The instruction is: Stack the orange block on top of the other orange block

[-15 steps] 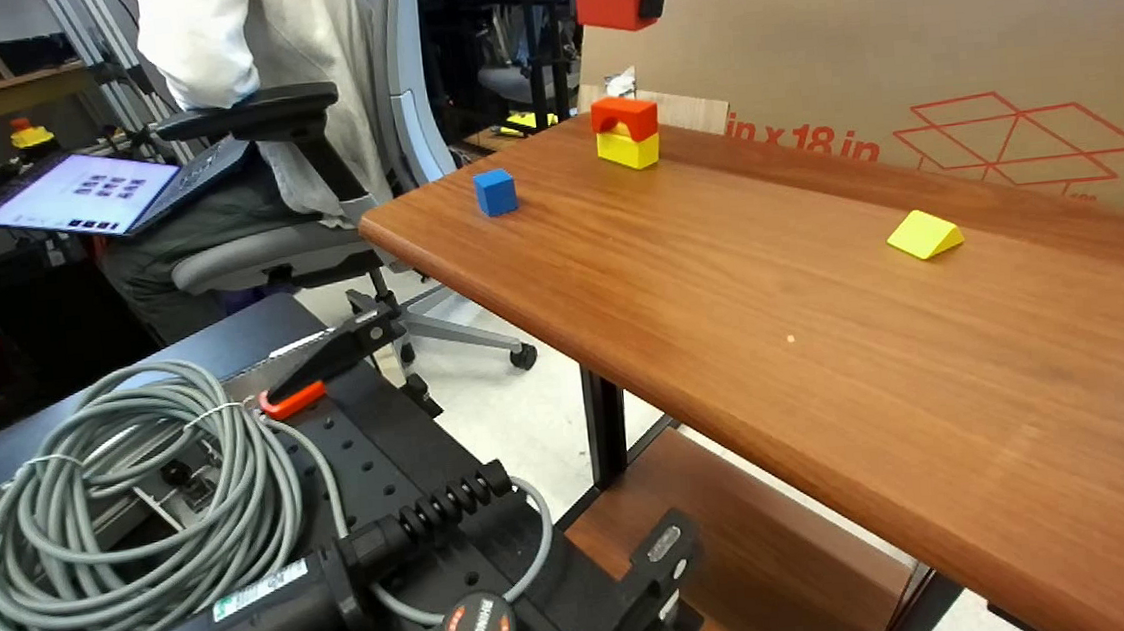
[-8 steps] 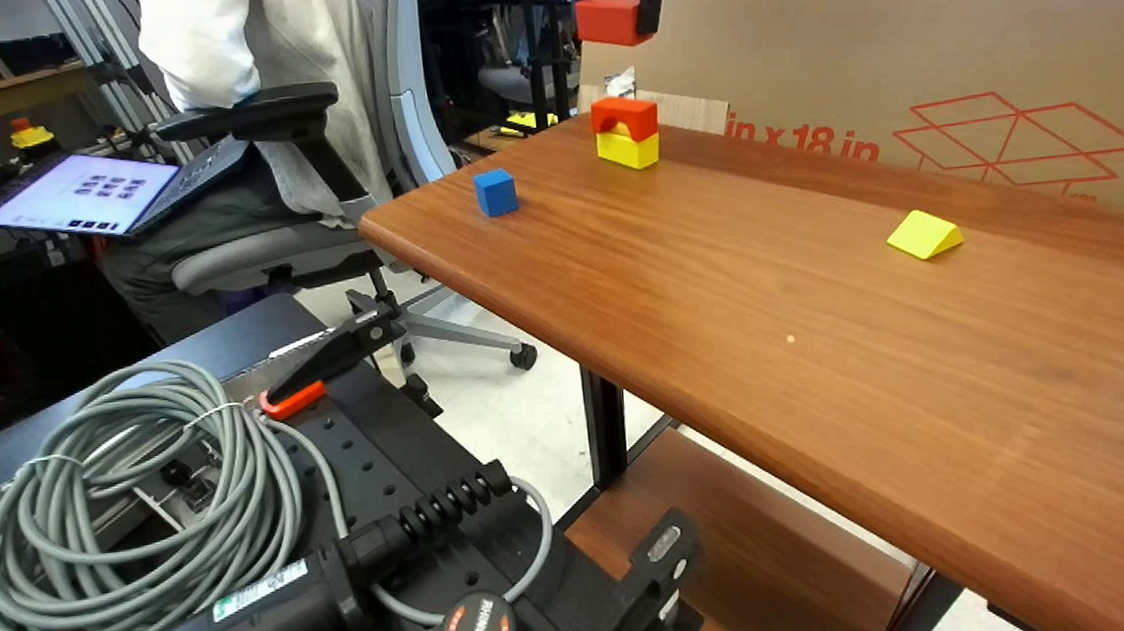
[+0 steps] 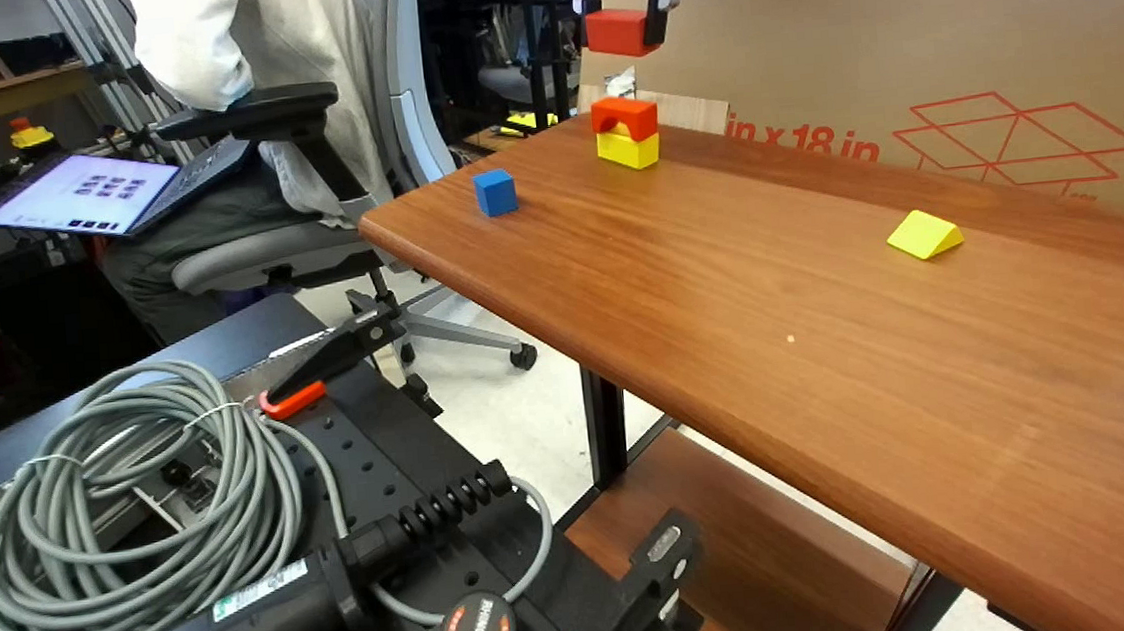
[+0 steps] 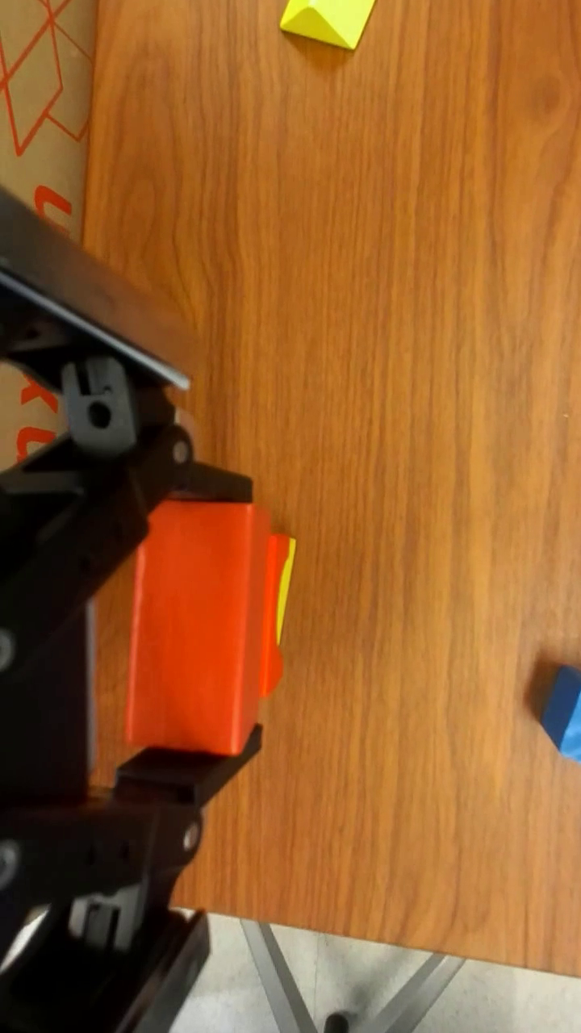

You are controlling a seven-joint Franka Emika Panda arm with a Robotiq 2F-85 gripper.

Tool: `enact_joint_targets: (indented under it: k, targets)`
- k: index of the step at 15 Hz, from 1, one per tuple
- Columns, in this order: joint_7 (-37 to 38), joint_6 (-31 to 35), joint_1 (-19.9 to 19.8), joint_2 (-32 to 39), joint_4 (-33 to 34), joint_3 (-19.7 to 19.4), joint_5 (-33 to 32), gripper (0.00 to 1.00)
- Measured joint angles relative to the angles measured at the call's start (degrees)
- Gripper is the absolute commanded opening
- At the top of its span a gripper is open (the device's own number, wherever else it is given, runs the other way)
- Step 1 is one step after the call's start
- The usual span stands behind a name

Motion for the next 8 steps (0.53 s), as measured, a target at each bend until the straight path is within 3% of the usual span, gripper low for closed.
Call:
enact_joint_targets:
  k: [8]
  targets:
    - [0.78, -1.47, 1.0, 3.16, 3.44, -0.13, -0.12, 0.43]
